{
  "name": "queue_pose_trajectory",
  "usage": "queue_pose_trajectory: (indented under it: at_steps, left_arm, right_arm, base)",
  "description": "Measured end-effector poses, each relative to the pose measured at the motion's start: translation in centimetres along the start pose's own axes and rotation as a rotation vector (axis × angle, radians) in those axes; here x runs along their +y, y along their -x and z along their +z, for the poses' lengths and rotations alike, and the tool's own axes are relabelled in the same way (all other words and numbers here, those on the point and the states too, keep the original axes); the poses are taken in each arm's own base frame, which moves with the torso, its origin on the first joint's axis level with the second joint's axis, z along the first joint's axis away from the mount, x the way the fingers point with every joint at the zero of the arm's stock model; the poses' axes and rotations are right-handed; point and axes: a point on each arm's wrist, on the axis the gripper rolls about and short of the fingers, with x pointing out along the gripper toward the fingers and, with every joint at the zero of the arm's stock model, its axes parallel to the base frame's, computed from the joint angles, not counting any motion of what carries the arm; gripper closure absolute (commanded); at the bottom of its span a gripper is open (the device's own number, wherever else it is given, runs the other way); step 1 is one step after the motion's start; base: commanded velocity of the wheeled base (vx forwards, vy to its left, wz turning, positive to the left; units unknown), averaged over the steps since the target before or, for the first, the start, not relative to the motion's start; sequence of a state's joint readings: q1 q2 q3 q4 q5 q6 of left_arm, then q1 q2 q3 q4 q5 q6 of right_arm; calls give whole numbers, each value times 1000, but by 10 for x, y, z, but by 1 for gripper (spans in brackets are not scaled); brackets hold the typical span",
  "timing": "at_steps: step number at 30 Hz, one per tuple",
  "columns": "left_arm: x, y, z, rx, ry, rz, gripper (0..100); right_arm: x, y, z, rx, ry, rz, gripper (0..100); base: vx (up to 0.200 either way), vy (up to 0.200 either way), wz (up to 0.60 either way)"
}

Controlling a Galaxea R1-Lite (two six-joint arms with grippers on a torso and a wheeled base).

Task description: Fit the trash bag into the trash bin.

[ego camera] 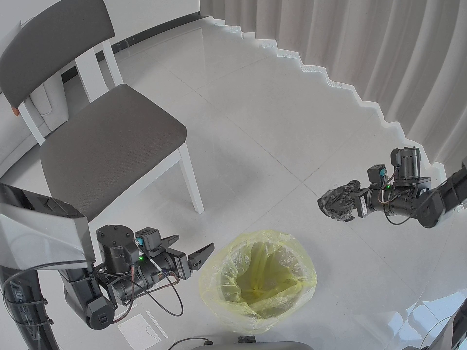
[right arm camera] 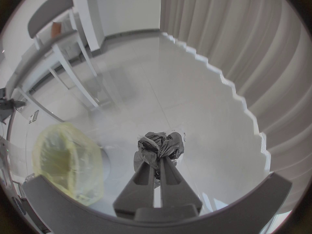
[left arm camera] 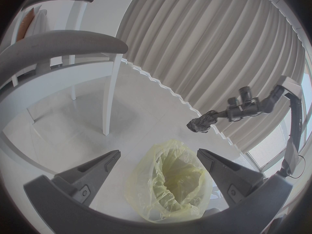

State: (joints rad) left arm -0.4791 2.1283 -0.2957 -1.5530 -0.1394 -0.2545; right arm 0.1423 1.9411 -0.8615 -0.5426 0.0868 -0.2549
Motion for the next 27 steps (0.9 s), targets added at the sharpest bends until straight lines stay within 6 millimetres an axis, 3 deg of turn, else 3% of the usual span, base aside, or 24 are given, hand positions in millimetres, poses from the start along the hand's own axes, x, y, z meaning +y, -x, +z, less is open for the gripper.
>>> queue_pose_trajectory:
  at_steps: [8,13,18,27]
  left_arm:
    - [1,13,0,-3,-11,71,0]
    - [3,23,1,-2,-22,110,0]
    - [4,35,0,16,-40,155,0]
    - [4,43,3,11,-48,175,0]
  right_arm:
    - [86,71,23,-160,119,194,100]
    - [127,96,21,-195,149,291,100]
    - [156,96,10,-192,174,361,100]
    - [188,68,-15,-168,204,391,100]
  base:
    - [0,0,0]
    - [0,0,0]
    - [0,0,0]
    - [0,0,0]
